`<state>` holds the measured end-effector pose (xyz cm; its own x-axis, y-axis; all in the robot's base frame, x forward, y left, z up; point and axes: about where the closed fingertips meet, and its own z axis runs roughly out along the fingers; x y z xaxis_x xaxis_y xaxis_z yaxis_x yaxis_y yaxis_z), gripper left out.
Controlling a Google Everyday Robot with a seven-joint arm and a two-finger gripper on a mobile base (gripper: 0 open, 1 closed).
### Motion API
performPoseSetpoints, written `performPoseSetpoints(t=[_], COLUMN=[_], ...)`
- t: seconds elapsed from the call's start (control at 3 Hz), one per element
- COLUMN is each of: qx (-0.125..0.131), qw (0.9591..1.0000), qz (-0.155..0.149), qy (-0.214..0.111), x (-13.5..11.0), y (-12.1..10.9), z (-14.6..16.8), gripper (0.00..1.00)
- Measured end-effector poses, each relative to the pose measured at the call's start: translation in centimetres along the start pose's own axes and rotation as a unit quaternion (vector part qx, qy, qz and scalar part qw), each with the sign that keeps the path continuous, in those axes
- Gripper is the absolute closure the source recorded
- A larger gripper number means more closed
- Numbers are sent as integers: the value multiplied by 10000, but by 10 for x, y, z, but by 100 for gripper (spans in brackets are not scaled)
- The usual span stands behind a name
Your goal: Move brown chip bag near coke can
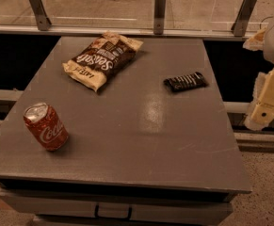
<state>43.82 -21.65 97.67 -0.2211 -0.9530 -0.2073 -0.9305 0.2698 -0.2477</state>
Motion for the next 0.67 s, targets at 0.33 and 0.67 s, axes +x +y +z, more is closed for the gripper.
performPoseSetpoints(t=[0.33, 0.67], qx=[1, 16], qw=[10000, 9989], qz=[0, -181], qy=[0, -426], x=[0, -39], y=[0, -17], z=[0, 17], gripper=[0, 0])
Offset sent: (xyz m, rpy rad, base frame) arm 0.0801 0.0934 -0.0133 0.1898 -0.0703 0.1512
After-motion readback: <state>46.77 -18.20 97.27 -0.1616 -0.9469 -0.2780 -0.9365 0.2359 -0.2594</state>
